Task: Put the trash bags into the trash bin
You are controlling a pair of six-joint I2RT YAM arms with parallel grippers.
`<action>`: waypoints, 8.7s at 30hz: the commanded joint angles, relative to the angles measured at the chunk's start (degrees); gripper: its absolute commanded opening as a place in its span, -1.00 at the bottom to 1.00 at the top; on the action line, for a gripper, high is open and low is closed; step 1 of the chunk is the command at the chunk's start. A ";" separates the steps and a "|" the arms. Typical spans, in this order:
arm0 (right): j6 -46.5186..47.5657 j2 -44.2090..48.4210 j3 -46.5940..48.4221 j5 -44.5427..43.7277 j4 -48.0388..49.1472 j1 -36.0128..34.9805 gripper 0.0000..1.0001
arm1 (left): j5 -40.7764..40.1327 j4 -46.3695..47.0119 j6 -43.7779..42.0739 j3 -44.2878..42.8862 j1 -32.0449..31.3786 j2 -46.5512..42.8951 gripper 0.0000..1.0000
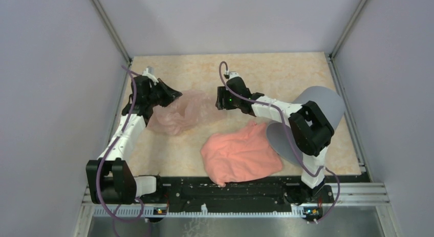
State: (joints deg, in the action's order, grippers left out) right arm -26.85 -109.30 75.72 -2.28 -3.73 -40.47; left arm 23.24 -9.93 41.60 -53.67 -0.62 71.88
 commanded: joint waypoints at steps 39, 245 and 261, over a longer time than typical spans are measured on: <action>22.45 27.64 39.92 -11.77 -8.11 -6.09 -1.00 | 12.02 10.34 -6.10 -50.98 -5.48 2.76 -1.00; -16.04 57.46 -6.70 -38.02 -46.40 -6.20 0.97 | -12.73 -2.33 -17.26 2.07 -6.06 -11.45 -1.00; -33.36 72.44 -2.97 -37.07 -82.24 -5.77 0.97 | -11.54 -2.21 -16.91 2.08 -5.97 -11.36 -1.00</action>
State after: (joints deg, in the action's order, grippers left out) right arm -57.91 -38.81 72.14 -39.13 -81.03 -46.35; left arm 10.70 -15.35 24.16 -51.20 -6.87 60.40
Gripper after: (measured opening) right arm 0.985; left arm 0.007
